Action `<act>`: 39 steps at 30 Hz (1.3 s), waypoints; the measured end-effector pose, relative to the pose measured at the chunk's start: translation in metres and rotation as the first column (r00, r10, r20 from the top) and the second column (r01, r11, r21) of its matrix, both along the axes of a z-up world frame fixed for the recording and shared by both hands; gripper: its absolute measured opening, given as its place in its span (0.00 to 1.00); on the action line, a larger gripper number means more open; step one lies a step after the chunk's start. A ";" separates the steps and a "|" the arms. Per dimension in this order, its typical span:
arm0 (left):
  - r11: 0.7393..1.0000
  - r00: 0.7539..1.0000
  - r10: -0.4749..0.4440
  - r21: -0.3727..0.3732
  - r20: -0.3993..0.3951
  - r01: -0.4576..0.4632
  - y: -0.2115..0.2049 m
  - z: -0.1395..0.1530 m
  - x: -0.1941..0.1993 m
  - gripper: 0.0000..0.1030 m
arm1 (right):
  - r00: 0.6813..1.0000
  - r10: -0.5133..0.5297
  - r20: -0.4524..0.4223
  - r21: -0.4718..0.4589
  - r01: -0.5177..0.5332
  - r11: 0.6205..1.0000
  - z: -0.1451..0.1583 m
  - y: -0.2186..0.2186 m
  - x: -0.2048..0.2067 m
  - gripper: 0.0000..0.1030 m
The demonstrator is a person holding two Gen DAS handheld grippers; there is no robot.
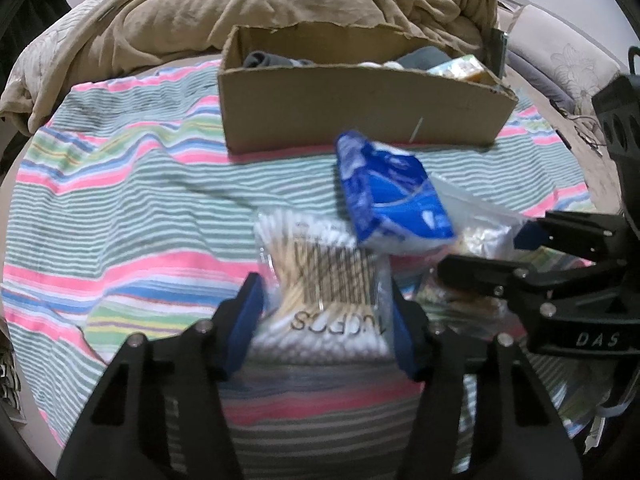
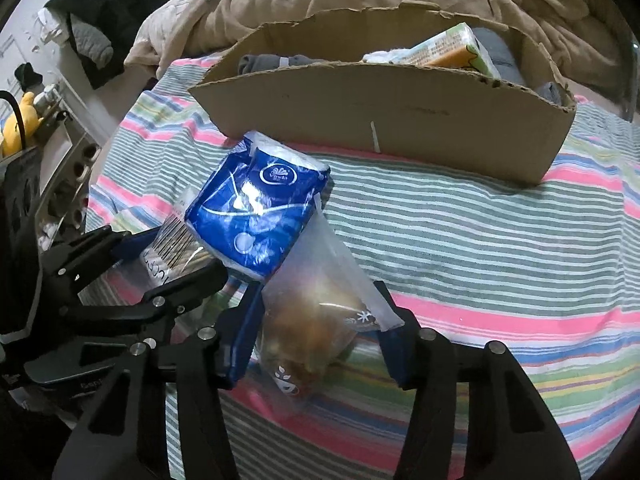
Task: Organize objects
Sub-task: 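Grasp the cotton-swab bag with left tool while right tool grasps the clear food bag, then lift the cotton-swab bag and clear food bag toward the box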
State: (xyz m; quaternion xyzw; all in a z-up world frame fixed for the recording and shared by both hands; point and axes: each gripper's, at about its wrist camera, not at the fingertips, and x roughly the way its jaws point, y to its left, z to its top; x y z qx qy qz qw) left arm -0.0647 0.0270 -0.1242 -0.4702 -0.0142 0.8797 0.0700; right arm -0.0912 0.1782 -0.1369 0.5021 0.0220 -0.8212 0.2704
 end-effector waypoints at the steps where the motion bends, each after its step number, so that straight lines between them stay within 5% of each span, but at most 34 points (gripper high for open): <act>1: 1.000 1.000 0.000 0.004 0.000 0.000 -0.001 0.001 0.001 0.55 | 1.000 0.000 -0.004 0.003 0.000 1.000 0.001 0.000 0.001 0.54; 39: 0.999 0.996 0.023 0.046 -0.086 -0.019 -0.007 0.057 0.029 0.52 | 0.992 -0.036 -0.121 0.001 0.036 0.999 0.052 0.012 0.025 0.54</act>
